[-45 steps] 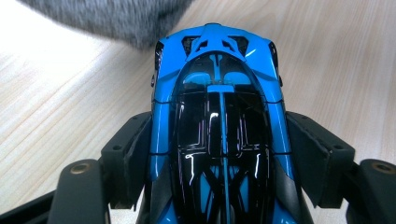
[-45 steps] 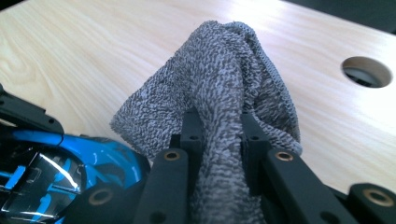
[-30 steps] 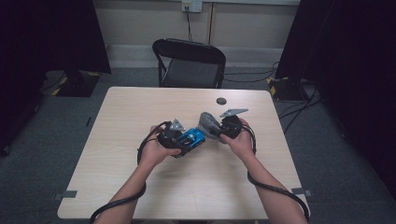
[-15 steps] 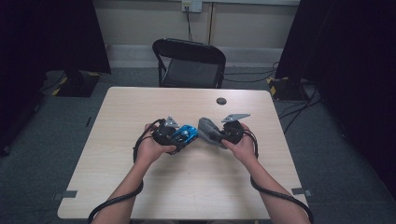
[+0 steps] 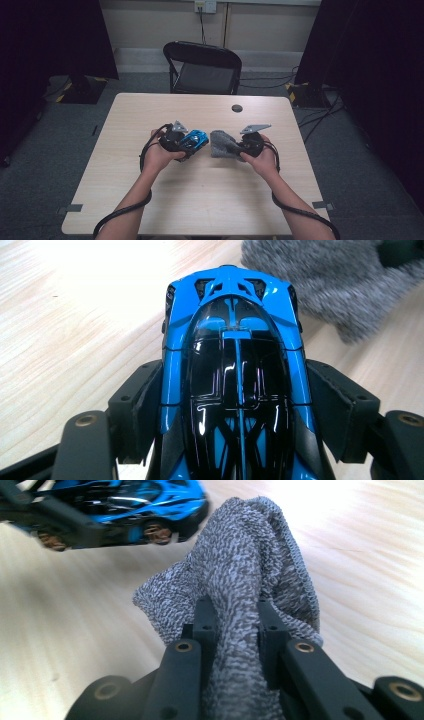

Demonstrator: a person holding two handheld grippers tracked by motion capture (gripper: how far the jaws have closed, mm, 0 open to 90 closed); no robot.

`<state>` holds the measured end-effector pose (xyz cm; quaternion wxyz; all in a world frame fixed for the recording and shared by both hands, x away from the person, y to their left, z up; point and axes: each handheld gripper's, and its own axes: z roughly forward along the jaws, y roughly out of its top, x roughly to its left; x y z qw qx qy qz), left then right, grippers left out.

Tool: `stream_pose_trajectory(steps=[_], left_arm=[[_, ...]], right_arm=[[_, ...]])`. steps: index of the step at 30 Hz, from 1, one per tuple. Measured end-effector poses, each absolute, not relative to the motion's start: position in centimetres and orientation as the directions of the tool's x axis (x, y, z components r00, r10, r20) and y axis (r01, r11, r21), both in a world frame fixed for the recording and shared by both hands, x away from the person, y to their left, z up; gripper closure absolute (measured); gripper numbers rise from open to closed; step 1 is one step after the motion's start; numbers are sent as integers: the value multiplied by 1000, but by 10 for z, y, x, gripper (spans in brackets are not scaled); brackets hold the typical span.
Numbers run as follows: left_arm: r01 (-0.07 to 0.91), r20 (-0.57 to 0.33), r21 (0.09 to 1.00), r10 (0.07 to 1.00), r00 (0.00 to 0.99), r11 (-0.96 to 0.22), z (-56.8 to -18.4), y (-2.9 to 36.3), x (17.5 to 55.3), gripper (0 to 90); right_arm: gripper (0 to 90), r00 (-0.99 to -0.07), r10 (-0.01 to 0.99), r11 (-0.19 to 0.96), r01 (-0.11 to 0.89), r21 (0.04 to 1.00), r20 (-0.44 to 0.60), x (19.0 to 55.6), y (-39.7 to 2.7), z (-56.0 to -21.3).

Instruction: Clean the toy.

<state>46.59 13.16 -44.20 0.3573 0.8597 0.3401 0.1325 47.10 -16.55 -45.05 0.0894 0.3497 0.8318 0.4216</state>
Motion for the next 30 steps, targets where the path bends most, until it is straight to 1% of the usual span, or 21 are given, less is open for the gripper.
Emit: stream_pose_trajectory(steps=[6, 12, 20, 30], left_arm=[[462, -12, 707, 644, 765, -536, -440, 123, 457, 281], [450, -27, 705, 614, 789, -548, -444, 112, 451, 281], [429, -29, 710, 586, 810, -558, -447, 103, 443, 281], [406, -25, 712, 557, 830, -573, -445, 96, 439, 281]], right_arm=[[768, -690, 711, 356, 519, 777, 135, 482, -179, -444], [766, -658, 745, 346, 523, 779, 111, 491, -180, -436], [766, -650, 753, 343, 520, 782, 102, 500, -172, -428], [766, -658, 746, 349, 520, 780, 104, 502, -154, -430]])
